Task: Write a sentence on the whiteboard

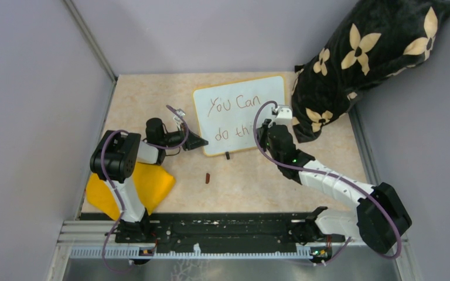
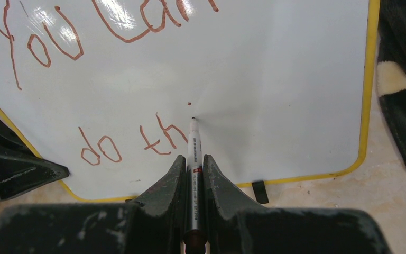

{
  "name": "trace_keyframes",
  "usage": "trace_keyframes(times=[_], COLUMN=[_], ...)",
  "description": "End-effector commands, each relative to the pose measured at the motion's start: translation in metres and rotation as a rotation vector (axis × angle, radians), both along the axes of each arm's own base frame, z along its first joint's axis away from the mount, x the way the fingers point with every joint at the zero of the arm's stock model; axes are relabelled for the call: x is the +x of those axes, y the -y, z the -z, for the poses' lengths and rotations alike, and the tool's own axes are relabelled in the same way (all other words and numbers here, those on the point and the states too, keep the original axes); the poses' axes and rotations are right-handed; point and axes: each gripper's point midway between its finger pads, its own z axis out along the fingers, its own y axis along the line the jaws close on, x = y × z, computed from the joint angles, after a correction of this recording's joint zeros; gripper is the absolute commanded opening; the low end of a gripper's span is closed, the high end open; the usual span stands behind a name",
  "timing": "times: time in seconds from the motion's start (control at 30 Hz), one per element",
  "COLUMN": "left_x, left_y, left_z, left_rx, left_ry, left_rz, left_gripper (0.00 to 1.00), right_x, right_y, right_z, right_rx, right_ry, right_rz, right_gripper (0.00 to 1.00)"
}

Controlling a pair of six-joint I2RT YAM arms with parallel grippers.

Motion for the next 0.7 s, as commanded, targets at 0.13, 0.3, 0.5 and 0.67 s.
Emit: trace_keyframes(times=[0.13,0.3,0.5,0.67], left_x=[0.000,0.000,0.000,0.000], left_y=[0.002,0.002,0.002,0.002], left_z=[0.005,0.004,0.004,0.005], left_rx=[0.018,0.018,0.017,0.018], left_ry=[-0.028,-0.026,-0.027,-0.028], left_rz=[-0.008,-0.008,-0.009,-0.009], left_gripper=[0.00,0.00,0.00,0.00], right_x=[0.002,-0.004,-0.006,-0.009], right_y=[0.005,0.006,0.008,0.009], right_z=[-0.002,0.008,0.009,0.005], right_rx=[0.024,0.026,0.030,0.037], right_ry=[0.017,-0.003,-0.007,0.000], right_rz=[0.020,0.016,0.016,0.012], right_gripper=[0.00,0.00,0.00,0.00])
